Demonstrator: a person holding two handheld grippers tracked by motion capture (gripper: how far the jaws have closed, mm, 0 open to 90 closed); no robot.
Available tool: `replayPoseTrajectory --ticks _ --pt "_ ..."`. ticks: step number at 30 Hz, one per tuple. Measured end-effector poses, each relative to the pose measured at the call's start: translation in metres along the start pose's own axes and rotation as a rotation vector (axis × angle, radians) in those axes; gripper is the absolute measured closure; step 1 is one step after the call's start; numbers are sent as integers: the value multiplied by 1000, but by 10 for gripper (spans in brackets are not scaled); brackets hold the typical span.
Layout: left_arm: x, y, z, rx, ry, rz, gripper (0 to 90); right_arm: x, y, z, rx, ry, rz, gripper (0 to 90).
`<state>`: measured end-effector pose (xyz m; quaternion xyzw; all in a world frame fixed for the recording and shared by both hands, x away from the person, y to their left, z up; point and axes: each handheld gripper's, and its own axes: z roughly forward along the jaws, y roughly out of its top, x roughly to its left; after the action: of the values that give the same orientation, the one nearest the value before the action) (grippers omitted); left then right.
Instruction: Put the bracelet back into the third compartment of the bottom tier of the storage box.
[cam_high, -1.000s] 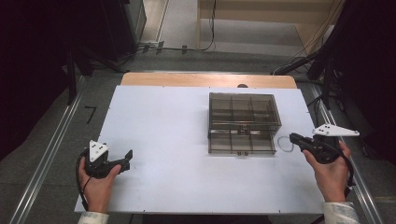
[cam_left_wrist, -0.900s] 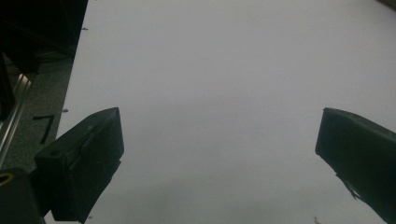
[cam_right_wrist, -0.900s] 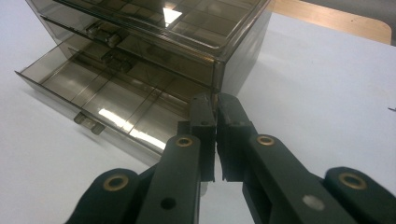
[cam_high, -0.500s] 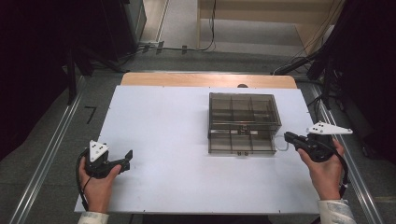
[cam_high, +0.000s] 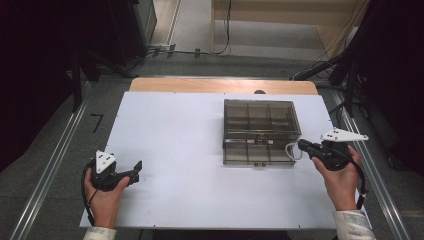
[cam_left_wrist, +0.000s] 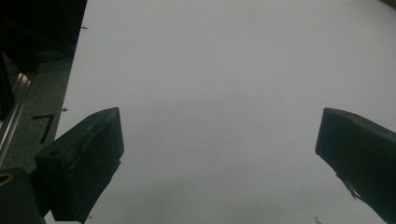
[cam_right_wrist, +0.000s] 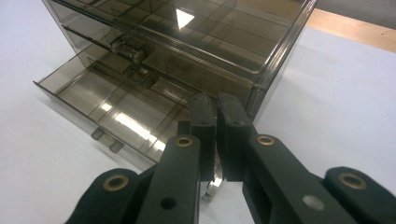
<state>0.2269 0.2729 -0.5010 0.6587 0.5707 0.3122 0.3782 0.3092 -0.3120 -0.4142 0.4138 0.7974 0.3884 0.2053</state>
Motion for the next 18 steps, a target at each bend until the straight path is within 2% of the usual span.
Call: replayPoseTrajectory --ticks 18 --pt "0 0 0 -1 0 -1 16 9 3 17 1 21 -7 838"
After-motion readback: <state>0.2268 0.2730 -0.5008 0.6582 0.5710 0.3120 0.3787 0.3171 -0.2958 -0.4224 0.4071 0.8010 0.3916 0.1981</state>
